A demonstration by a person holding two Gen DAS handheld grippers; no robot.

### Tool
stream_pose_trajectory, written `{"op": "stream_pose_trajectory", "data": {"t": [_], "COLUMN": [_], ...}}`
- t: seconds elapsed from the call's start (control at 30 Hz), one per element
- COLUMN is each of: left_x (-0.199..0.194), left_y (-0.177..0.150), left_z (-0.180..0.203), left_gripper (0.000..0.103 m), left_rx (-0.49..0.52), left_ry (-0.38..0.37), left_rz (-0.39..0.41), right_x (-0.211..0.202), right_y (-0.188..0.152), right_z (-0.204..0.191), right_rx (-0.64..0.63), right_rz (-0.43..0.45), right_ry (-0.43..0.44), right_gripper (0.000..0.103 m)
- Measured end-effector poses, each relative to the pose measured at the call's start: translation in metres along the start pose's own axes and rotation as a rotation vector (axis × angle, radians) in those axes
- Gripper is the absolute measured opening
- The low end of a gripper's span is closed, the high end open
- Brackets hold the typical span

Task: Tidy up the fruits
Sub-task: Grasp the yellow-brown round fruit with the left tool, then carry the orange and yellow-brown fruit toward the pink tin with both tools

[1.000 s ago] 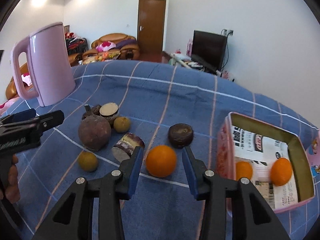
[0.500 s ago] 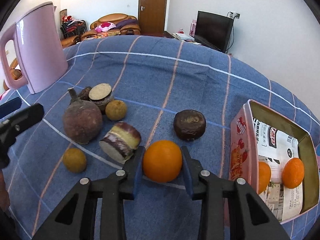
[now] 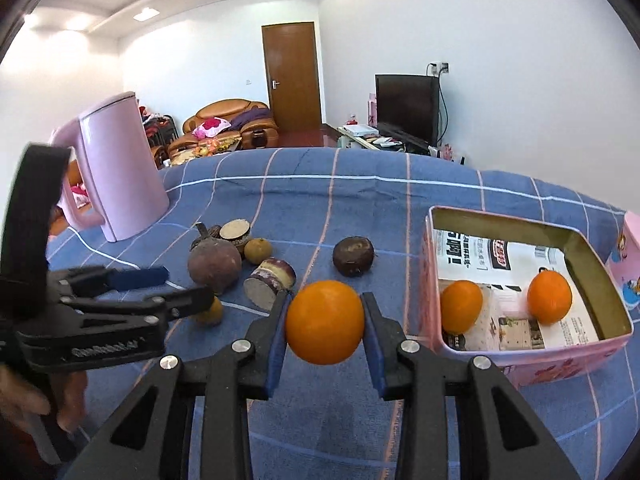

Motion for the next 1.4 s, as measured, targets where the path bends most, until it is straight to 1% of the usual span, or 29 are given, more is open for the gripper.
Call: {"op": "stream_pose_trajectory", "data": {"t": [0.03,0.17,0.23,0.27,0.3,0.33,0.4,0.5,0.57,0.63,0.7,0.77,0.9,0.93,1.03,1.4], "left_x": [0.001,0.006,0.009,0.009,0.009,0.008,0.006,0.002,-0.005,-0.02,-0.031,-0.038,-0.042,-0.043,-0.046,-0.059], "left_y": [-0.001,-0.006,-0.008,-0.008,-0.008,-0.007,-0.007,-0.005,-0.001,0.008,0.015,0.018,0.019,0.019,0.021,0.024], "left_z": [0.002,0.012,0.014,0.015,0.013,0.011,0.006,0.004,0.004,0.007,0.009,0.007,-0.001,-0.003,-0.004,0.007], "left_gripper": [0.053,0.052,0.045,0.043,0.038,0.032,0.032,0.031,0.031,0.031,0.031,0.032,0.032,0.031,0.031,0.031], "left_rx": [0.003,0.047,0.077,0.08,0.07,0.054,0.026,0.024,0.028,0.055,0.06,0.047,0.032,0.028,0.015,0.054], "left_ry": [-0.006,0.013,0.044,0.048,0.045,0.043,0.034,0.05,0.057,0.097,0.125,0.148,0.222,0.23,0.25,0.334], "left_rz": [-0.004,-0.011,-0.016,-0.014,-0.013,-0.01,-0.006,0.011,0.054,0.142,0.21,0.247,0.273,0.277,0.296,0.375], "right_x": [0.003,0.003,0.004,0.003,0.004,0.004,0.003,0.004,0.003,0.0,-0.003,-0.006,-0.016,-0.019,-0.023,-0.025], "right_y": [0.0,-0.005,-0.007,-0.007,-0.007,-0.007,-0.008,-0.009,-0.008,-0.006,-0.004,-0.001,0.007,0.01,0.014,0.015], "right_z": [0.002,0.007,0.008,0.008,0.007,0.008,0.008,0.008,0.009,0.008,0.007,0.006,0.009,0.009,0.01,0.009], "right_rx": [0.011,0.043,0.049,0.05,0.05,0.05,0.051,0.054,0.056,0.051,0.045,0.038,-0.005,-0.02,-0.05,-0.069], "right_rz": [-0.01,-0.019,-0.028,-0.03,-0.032,-0.033,-0.034,-0.035,-0.029,-0.009,0.01,0.032,0.105,0.129,0.163,0.168], "right_ry": [0.007,0.009,0.013,0.015,0.017,0.017,0.019,0.022,0.023,0.026,0.026,0.018,-0.048,-0.071,-0.115,-0.119], "right_gripper": [0.037,0.037,0.037,0.037,0.037,0.037,0.037,0.037,0.037,0.037,0.037,0.037,0.037,0.037,0.037,0.037]}}
Point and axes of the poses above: each gripper's, at about its wrist camera, not at the fingertips, and x roughly the way its jaws point, z to its right, y to its top, the point moved 7 cm from there along x, roughly the way its jaws point, and after that the axes turned 8 degrees about z, right-handed, at the moved point
